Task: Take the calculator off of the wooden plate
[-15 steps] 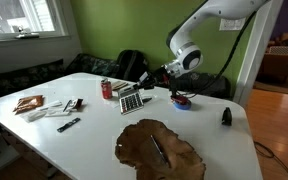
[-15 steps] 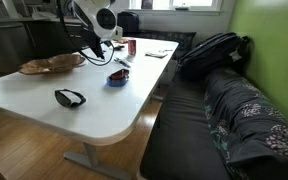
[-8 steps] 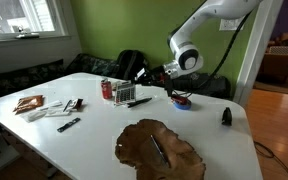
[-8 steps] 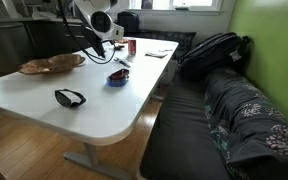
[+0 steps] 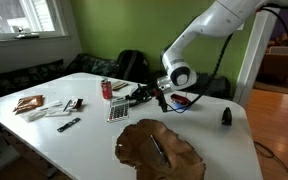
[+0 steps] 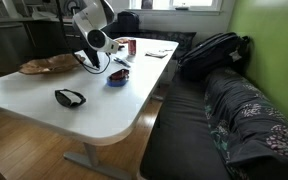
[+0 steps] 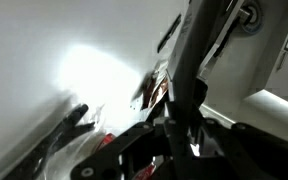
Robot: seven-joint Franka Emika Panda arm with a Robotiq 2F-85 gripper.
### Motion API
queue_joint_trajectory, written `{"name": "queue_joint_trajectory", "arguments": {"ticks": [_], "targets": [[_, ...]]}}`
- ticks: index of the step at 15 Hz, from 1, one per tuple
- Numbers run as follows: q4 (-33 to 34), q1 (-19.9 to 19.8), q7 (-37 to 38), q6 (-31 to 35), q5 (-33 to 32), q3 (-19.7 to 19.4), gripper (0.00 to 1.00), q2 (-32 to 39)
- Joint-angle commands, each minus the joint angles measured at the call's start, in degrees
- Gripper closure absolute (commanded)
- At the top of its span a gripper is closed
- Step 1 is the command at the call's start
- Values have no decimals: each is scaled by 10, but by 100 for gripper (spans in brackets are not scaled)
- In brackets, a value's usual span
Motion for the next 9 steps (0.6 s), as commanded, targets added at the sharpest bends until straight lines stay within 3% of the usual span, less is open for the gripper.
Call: {"name": "queue_joint_trajectory", "arguments": {"ticks": [1, 3, 4, 5, 6, 7, 8, 9], "targets": [[49, 31, 12, 5, 6, -22, 96, 35], [63, 43, 41, 28, -9, -28, 96, 44], [69, 47, 40, 34, -9, -31, 60, 47], [75, 50, 38, 42, -6, -32, 58, 50], [82, 52, 39, 48, -3, -33, 82, 53], [88, 54, 48, 56, -8, -34, 73, 58], [90, 56, 56, 64, -12, -36, 81, 58], [92, 60, 63, 74, -17, -37, 70, 57]]}}
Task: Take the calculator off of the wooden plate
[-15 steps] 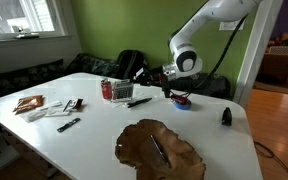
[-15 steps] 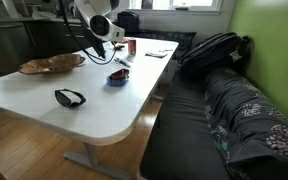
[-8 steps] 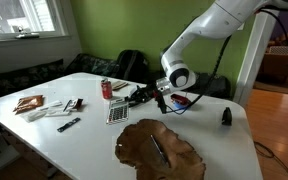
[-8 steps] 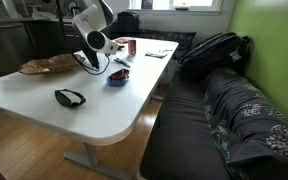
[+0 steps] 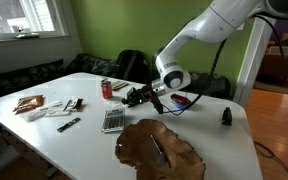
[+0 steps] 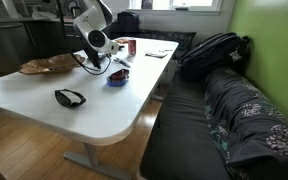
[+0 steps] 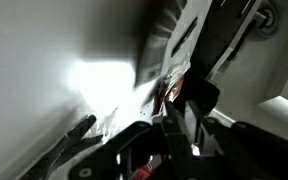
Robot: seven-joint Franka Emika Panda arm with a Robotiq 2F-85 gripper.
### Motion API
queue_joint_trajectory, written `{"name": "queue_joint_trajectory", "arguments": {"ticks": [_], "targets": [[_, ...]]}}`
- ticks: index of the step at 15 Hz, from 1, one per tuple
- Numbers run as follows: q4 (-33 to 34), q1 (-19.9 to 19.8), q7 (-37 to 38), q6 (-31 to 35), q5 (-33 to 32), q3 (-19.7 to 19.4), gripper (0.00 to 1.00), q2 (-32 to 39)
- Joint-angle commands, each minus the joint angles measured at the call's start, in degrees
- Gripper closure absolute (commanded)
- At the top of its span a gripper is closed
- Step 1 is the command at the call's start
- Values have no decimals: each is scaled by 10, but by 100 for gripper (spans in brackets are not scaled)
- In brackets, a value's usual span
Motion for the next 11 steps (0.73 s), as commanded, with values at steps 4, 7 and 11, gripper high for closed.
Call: {"name": "queue_joint_trajectory", "arguments": {"ticks": [4, 7, 11], "targets": [[6, 31, 13, 88, -22, -21, 39, -23], [-52, 3, -32, -15, -26, 2, 17, -95], [-36, 9, -17, -65, -52, -2, 11, -98]]}}
